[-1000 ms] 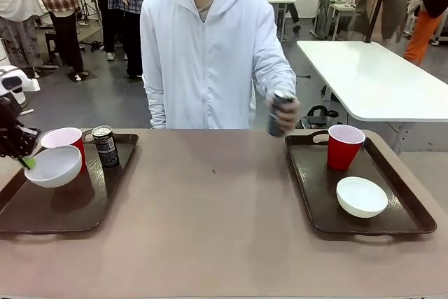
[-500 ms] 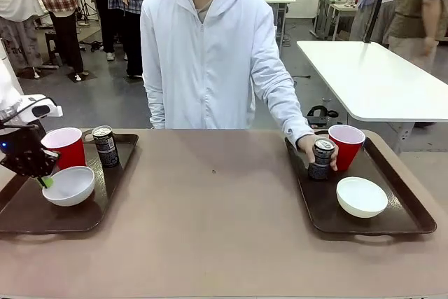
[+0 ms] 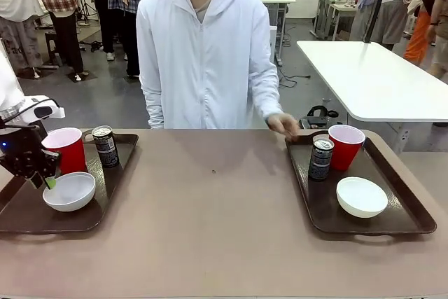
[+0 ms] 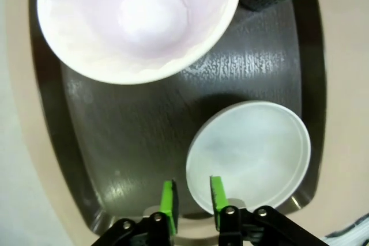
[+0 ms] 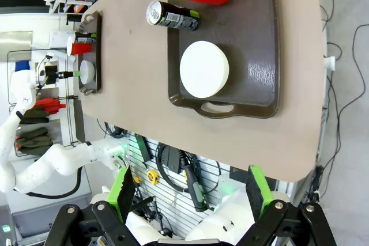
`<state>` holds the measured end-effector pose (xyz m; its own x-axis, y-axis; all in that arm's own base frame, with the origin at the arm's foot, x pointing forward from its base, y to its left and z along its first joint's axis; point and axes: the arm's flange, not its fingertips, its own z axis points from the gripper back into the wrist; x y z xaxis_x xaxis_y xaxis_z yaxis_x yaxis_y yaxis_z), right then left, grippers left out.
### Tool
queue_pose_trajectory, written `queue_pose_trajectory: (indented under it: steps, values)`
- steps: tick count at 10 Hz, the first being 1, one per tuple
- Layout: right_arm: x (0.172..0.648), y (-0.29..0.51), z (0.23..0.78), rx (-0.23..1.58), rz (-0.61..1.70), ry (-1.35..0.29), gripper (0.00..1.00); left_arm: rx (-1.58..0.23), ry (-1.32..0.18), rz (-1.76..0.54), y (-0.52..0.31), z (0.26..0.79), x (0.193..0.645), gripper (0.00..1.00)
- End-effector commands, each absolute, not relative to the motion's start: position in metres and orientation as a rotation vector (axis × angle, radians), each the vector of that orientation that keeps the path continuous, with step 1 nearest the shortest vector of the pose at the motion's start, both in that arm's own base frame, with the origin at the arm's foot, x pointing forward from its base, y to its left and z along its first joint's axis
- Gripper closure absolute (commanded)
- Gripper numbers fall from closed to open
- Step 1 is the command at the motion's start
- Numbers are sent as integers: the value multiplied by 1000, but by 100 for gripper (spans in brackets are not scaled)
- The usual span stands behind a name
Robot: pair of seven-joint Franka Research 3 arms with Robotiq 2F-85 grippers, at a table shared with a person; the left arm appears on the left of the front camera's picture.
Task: Prepare tableware on both trays.
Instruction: Pick up a Picnic Bowl from the table and place it on a Handle tray.
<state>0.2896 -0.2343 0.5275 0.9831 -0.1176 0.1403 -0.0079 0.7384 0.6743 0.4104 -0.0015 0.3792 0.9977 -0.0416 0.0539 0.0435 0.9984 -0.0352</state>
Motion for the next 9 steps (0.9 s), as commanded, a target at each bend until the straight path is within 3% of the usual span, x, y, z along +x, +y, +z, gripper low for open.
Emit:
queue_pose_trajectory:
  steps: [1,2,3,7,8,9]
  values:
    - [288,-234,527,752,-43,-188,0,-21,-60,-61,-4,402,397,0]
    - [288,-234,527,752,-43,-188,0,-16,-61,-87,-7,412,390,0]
    - [288,-234,527,752,-43,-188,0,-10,-75,-108,-11,425,382,46]
    - [288,-234,527,752,-43,-188,0,-20,-20,-138,-22,467,357,6]
    - [288,-234,527,752,-43,-188,0,-29,-26,-169,-24,477,349,0]
    - [288,-234,527,752,-43,-188,0,-32,-36,-184,-26,485,340,0]
